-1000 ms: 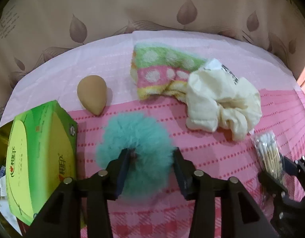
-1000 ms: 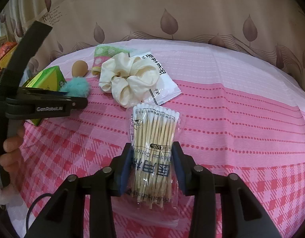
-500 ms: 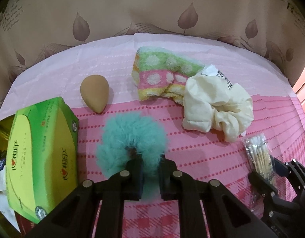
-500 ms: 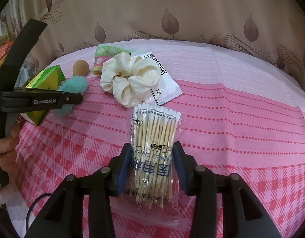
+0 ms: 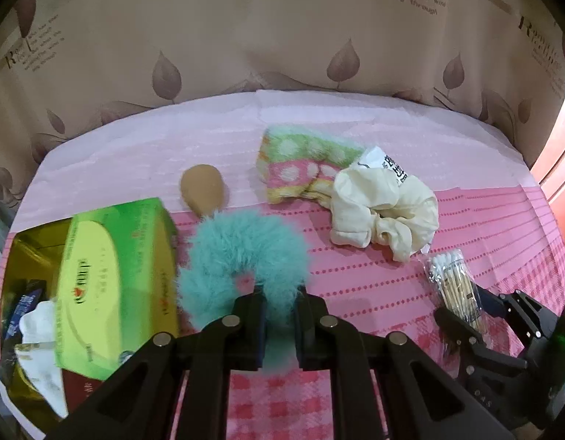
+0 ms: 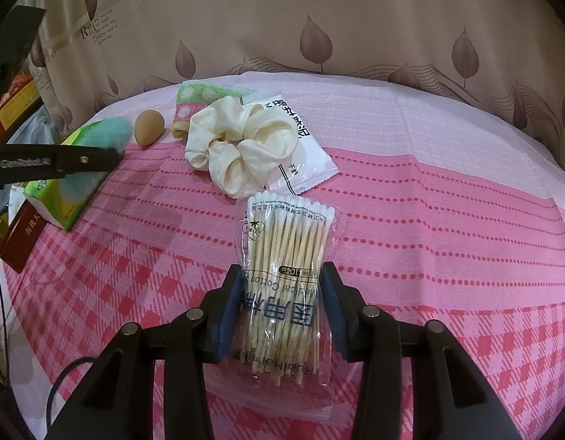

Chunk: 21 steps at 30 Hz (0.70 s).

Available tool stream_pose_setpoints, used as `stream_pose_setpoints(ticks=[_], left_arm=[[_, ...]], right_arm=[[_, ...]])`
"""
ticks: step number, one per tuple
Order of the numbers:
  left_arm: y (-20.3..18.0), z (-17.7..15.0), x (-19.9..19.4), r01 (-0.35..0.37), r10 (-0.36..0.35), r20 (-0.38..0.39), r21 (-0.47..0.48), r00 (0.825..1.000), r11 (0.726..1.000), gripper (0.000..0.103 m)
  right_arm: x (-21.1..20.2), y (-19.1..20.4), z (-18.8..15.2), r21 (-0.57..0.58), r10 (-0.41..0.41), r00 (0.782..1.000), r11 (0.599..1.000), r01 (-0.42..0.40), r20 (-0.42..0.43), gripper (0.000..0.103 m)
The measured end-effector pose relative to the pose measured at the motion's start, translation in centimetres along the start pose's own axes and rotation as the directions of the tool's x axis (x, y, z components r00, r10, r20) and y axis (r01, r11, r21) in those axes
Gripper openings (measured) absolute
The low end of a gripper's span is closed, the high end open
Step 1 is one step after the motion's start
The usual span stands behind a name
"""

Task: Organize soft objects
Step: 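Carry the teal fluffy scrunchie with the left gripper into the tray and release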

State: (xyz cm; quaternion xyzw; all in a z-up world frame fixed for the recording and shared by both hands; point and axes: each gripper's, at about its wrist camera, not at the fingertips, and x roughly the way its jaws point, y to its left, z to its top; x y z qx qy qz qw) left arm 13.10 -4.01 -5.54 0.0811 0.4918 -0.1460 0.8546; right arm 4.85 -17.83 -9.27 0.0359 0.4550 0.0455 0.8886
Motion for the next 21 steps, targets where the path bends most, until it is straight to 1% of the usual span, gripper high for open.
stream_pose_setpoints(ticks=[4,9,16,21], left_arm=[[1.5,-0.2,-1.5,-0.011,0.011,0.013,-0.02,1.0,1.0,0.011],[3.9,-0.2,-3.3,-0.04,0.042,0.024,-0.053,0.999,0.998,0.011],[8.4,0.0,-5.5,-0.106,0.11,0.034,-0.109,0.993,0.988,0.011],[11.7,-0.1,-6.3,-0.159,0.164,0.021,-0.152,0.986,0.975,0.011]], right_arm=[[0.0,0.0,0.0,0.0,0.0,1.0,1.0,0.0,0.0,0.041],[0.0,0.0,0.0,-0.001,-0.001,1.0,1.0,0.001,0.0,0.041],[0.1,0.1,0.0,0.0,-0.001,1.0,1.0,0.001,0.0,0.041],[0.1,0.1,0.0,-0.001,-0.002,1.0,1.0,0.002,0.0,0.041]])
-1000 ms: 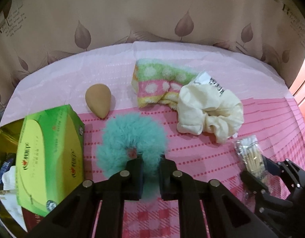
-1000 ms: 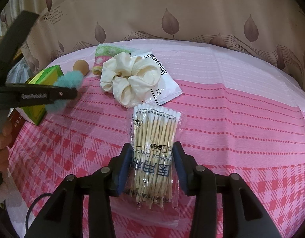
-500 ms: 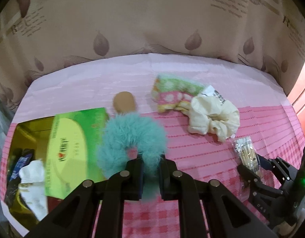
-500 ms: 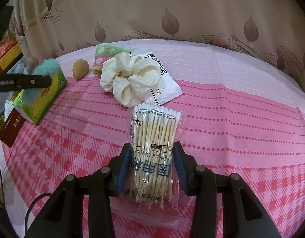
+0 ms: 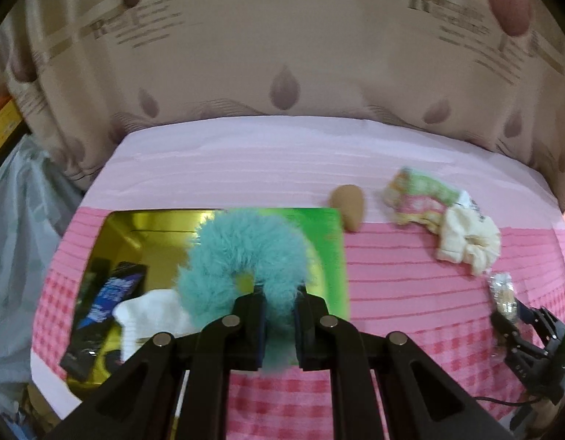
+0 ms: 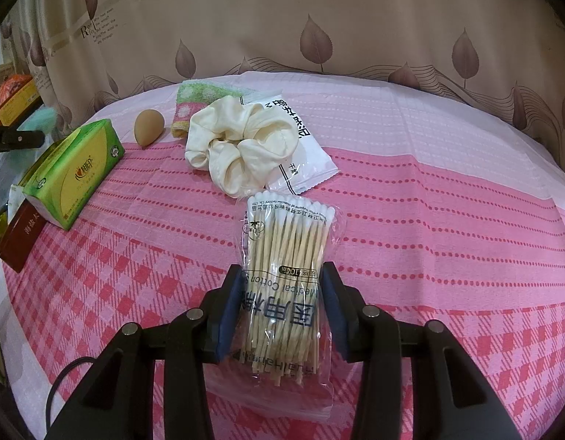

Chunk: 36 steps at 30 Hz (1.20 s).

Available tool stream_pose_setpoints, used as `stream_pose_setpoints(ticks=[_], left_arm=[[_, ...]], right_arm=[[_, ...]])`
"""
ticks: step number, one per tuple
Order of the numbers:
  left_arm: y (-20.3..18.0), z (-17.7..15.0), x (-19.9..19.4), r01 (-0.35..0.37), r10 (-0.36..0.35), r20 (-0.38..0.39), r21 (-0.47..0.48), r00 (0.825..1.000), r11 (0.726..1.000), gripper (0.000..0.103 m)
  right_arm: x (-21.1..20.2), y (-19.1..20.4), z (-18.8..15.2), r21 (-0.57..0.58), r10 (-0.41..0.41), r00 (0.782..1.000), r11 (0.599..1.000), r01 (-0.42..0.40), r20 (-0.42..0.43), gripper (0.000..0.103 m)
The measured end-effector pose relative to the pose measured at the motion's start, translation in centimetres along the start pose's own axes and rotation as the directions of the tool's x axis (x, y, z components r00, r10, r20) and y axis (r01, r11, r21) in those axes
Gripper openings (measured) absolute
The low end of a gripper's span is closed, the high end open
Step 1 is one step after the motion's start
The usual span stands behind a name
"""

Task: Organize soft objects
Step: 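Carry the teal fluffy scrunchie with the left gripper into the tray and release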

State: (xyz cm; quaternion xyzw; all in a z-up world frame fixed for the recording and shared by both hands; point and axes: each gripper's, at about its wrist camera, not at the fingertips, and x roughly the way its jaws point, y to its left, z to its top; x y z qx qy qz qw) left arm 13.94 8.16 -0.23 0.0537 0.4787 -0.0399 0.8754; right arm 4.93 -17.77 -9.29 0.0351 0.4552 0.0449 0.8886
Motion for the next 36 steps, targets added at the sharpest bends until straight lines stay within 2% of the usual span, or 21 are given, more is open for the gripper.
stream_pose_setpoints(ticks=[11,18,26,36], left_arm=[[7.6,0.4,2.1,-0.126,0.122,-0.053,-0.084,0.991,0.988,0.011],[11.1,0.3,3.6,-0.179,0.168,-0.093,-0.118,0.981,0.977,0.012],[12.2,0.4,6.3,-0.194,0.177,-0.14,-0.117,0.974,0.974,0.012],[11.9,0.8,7.4,-0.198,0.184,-0.137,-0.094,0.973,0.976,0.02]], right_arm=[[0.0,0.0,0.0,-0.002,-0.002,1.0,1.0,0.002,-0.001,0.041],[0.0,0.1,0.0,-0.002,-0.003,1.0,1.0,0.003,-0.001,0.041],[0.0,0.1,0.0,-0.004,-0.005,1.0,1.0,0.005,-0.001,0.042],[0.0,0.2,0.0,-0.004,-0.006,1.0,1.0,0.006,-0.001,0.043]])
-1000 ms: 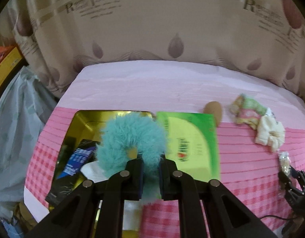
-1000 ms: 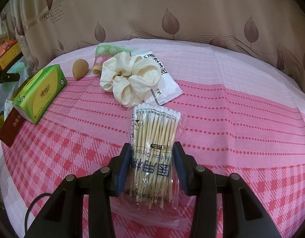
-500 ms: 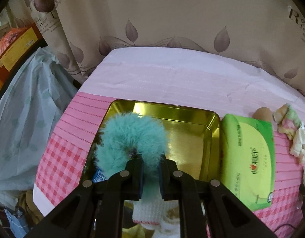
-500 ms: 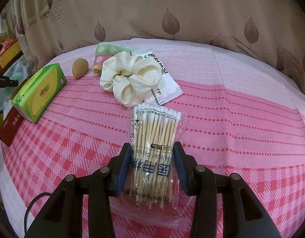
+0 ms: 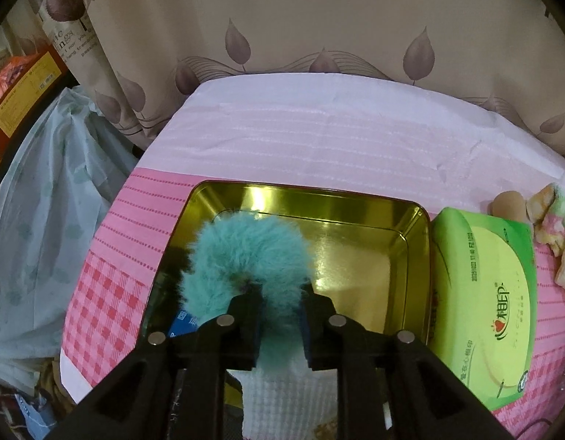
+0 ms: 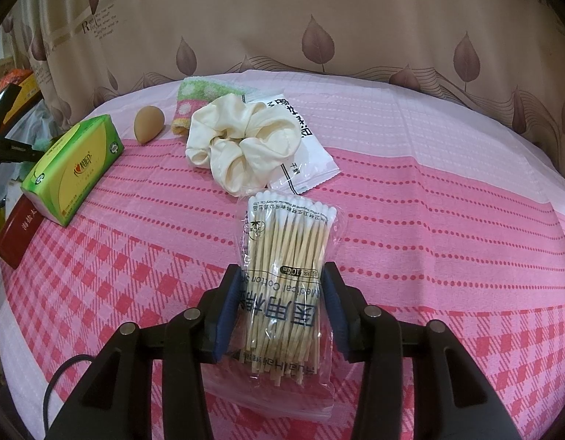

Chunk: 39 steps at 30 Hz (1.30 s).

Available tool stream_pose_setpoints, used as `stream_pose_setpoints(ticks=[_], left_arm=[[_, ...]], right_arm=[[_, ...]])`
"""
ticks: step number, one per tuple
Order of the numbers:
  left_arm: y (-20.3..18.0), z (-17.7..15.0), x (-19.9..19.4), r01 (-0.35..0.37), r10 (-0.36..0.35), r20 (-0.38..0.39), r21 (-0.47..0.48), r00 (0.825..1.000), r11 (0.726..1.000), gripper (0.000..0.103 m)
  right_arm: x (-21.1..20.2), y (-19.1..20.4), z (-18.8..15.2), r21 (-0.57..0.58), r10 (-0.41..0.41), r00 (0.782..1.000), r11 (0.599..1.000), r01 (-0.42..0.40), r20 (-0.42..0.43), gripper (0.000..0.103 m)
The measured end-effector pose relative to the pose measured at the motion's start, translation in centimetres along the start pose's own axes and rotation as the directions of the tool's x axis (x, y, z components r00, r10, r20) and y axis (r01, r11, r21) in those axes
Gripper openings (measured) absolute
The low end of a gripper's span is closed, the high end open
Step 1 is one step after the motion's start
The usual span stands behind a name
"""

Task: Organize soft objects
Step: 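Carry the teal fluffy scrunchie with the left gripper into the tray and release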

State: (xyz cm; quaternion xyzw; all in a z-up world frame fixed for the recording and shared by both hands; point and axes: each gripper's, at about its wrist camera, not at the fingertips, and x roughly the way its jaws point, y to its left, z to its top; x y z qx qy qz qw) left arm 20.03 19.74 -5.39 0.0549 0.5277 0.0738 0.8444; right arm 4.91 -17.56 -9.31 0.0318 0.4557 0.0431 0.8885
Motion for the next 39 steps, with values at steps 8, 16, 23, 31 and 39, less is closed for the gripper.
stream_pose_setpoints(ticks=[8,16,23,31,39], left_arm=[[0.5,-0.3,-0.2,0.019,-0.02,-0.013,-0.014,1.0,1.0,0.035],[0.7,-1.7,-3.8,0.017,-0.016,0.059,-0.02,0.998,1.0,0.038],[0.2,-5.1,-7.3,0.015,-0.013,0.124,-0.019,0.992,1.0,0.038],[0.6,-9.5,-8.9,-0.034,0.039,0.169,-0.038,0.985,0.999,0.039],[1.7,-10.8,-9.1,-0.042,0.055,0.188,-0.074,0.981,0.996,0.04]], right_arm=[[0.0,-0.1,-0.2,-0.007,-0.001,1.0,1.0,0.001,-0.002,0.045],[0.1,0.0,-0.2,-0.008,-0.003,1.0,1.0,0.003,-0.002,0.045],[0.1,0.2,-0.2,-0.009,-0.006,1.0,1.0,0.006,-0.002,0.045],[0.1,0.2,-0.2,-0.023,-0.022,1.0,0.999,0.022,-0.004,0.044],[-0.3,-0.4,-0.4,-0.017,-0.053,0.999,0.998,0.053,0.004,0.028]])
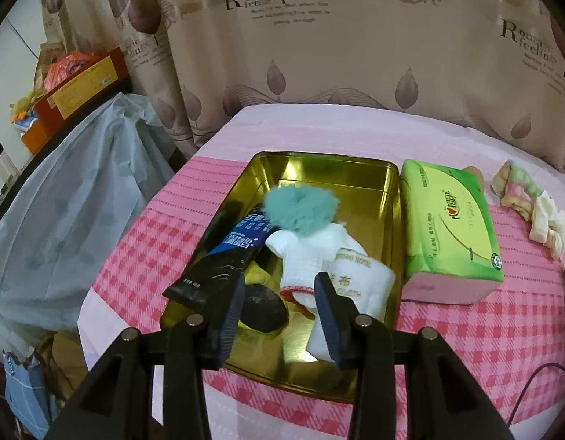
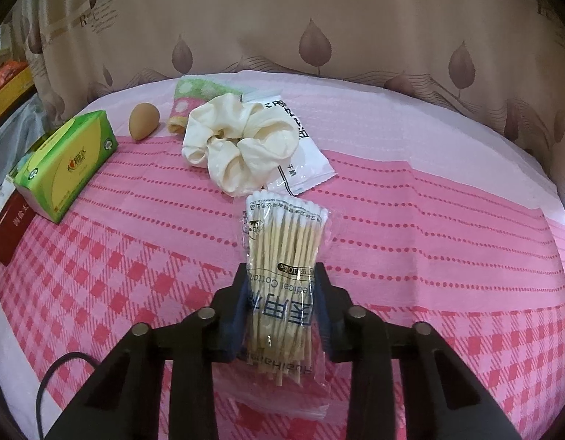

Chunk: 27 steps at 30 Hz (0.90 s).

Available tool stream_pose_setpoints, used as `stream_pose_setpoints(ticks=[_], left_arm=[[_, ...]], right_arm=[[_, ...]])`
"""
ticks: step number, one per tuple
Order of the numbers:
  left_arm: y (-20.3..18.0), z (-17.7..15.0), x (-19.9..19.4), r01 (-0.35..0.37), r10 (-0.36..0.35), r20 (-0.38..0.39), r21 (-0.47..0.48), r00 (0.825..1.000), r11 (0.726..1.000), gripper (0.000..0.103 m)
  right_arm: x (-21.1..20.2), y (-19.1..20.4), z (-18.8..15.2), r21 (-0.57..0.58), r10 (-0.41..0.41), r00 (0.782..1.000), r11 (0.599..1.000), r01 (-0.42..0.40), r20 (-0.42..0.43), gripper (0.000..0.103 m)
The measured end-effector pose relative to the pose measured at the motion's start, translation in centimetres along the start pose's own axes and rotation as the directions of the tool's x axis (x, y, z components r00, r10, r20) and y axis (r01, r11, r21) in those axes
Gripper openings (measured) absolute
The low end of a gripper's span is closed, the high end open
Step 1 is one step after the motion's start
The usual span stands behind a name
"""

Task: Organize soft objects
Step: 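Carry the teal fluffy scrunchie with the left gripper into the tray and release, then carry the cotton swab pack with the right gripper into the tray and release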

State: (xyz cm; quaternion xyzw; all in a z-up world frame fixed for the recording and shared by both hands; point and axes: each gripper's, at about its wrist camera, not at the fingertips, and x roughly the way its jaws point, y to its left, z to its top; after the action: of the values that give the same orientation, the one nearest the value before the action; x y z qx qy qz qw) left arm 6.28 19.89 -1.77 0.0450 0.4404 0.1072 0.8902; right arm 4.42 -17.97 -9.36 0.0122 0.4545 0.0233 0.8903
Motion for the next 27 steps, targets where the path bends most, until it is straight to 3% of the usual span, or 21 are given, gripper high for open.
stream_pose_setpoints(ticks=[9,14,21,27], left_arm=[[1.1,-0.1,0.6,-0.018,0.018,0.002,-0.03,1.0,0.999,0.04],[2.0,0.0,0.7,-0.018,0.018,-0.001,-0.067,1.0,0.998,0.04],[3.5,0.1,1.1,-0.027,0.026,-0.009,-0.128,1.0,0.991,0.041],[5.1,0.1,1.5,-0.03,0.026,-0.02,-0.204,0.999,0.979,0.042]], right_arm=[[-1.8,-0.6,-0.4,0.004,-0.03,0.999,1.0,0.03,0.018,0.026],[-4.0,0.0,0.3,-0.008,0.001,0.999,1.0,-0.001,0.046,0.026],[-6.1,4.1,2.0,-0.077,0.114,0.991,0.991,-0.108,0.067,0.026],[-6.7,9.9,4.4,-0.162,0.23,0.971,0.963,-0.217,0.065,0.027]])
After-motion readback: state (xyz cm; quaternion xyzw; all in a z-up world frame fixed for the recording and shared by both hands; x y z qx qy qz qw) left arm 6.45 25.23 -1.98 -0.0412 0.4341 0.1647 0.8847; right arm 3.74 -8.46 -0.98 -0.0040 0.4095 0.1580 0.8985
